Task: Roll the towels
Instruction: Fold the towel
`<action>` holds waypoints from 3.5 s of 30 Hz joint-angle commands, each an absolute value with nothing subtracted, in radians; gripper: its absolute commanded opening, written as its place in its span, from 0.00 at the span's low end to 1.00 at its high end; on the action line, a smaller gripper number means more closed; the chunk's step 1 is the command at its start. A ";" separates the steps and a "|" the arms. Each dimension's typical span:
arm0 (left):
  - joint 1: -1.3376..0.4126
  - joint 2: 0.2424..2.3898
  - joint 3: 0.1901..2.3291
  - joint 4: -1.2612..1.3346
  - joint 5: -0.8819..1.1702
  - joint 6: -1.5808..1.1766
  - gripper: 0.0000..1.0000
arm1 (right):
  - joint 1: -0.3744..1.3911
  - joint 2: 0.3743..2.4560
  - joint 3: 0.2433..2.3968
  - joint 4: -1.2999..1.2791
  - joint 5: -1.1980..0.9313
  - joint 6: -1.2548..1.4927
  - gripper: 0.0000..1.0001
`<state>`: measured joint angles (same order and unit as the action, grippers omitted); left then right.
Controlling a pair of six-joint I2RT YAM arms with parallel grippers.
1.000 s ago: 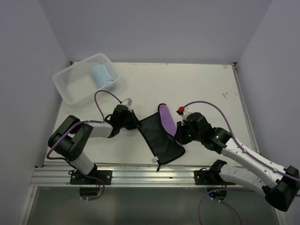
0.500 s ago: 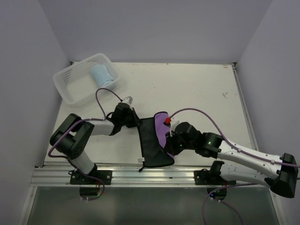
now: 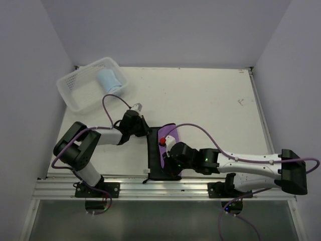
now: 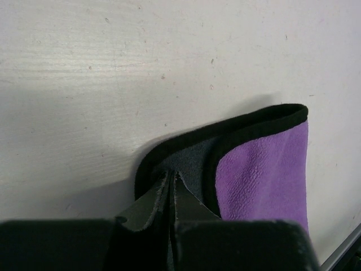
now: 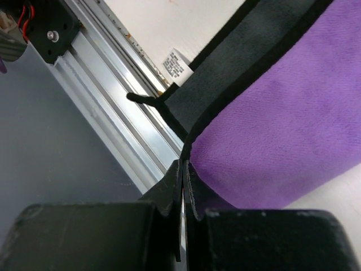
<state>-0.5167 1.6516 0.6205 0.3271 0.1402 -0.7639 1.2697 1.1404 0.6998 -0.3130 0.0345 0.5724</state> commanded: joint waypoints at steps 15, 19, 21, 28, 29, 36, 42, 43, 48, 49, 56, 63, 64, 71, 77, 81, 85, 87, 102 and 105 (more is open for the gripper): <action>-0.517 1.533 0.658 0.189 0.084 -0.672 0.10 | 1.289 1.184 0.804 -0.211 0.067 0.574 0.46; -0.517 1.461 0.626 0.189 0.078 -0.670 0.11 | 1.226 1.275 0.880 -0.316 0.250 0.592 0.34; -0.517 1.416 0.608 0.212 0.083 -0.664 0.12 | 1.163 1.330 0.948 -0.375 0.320 0.612 0.29; -0.517 1.336 0.543 0.183 0.042 -0.644 0.13 | 1.101 1.583 1.132 -0.445 0.374 0.588 0.31; -0.515 1.338 0.535 0.161 0.023 -0.652 0.11 | 1.101 1.630 1.164 -0.454 0.382 0.589 0.31; -0.517 1.361 0.413 0.235 -0.006 -0.715 0.07 | 1.100 1.782 1.259 -0.521 0.457 0.597 0.34; -0.515 1.434 0.382 0.319 0.074 -0.733 0.06 | 1.086 1.873 1.267 -0.499 0.454 0.614 0.34; -0.517 1.446 0.380 0.340 0.087 -0.736 0.06 | 1.083 1.879 1.267 -0.494 0.451 0.614 0.34; -0.517 1.468 0.383 0.367 0.113 -0.741 0.06 | 1.063 1.904 1.264 -0.485 0.445 0.621 0.32; -0.517 1.470 0.383 0.368 0.114 -0.739 0.06 | 1.062 1.901 1.261 -0.479 0.440 0.621 0.32; -0.517 1.471 0.385 0.370 0.110 -0.730 0.06 | 1.055 1.925 1.267 -0.465 0.416 0.621 0.26; -0.517 1.480 0.393 0.370 0.120 -0.721 0.06 | 1.054 1.904 1.282 -0.480 0.417 0.627 0.04; -0.517 1.482 0.394 0.370 0.120 -0.719 0.06 | 1.054 1.899 1.284 -0.479 0.420 0.626 0.03; -0.517 1.491 0.402 0.367 0.132 -0.716 0.06 | 1.052 1.873 1.315 -0.526 0.439 0.623 0.03; -0.517 1.485 0.399 0.361 0.126 -0.712 0.06 | 1.042 1.829 1.325 -0.541 0.442 0.624 0.03; -0.517 1.473 0.400 0.351 0.121 -0.709 0.06 | 1.034 1.822 1.333 -0.555 0.442 0.626 0.07; -0.517 1.465 0.405 0.339 0.112 -0.701 0.06 | 1.031 1.809 1.330 -0.555 0.434 0.632 0.08; -0.517 1.465 0.411 0.336 0.110 -0.698 0.06 | 1.029 1.805 1.330 -0.552 0.425 0.632 0.09; -0.517 1.454 0.411 0.328 0.114 -0.696 0.06 | 1.012 1.825 1.312 -0.525 0.368 0.647 0.00; -0.518 1.453 0.414 0.325 0.112 -0.695 0.06 | 1.012 1.824 1.333 -0.526 0.347 0.643 0.00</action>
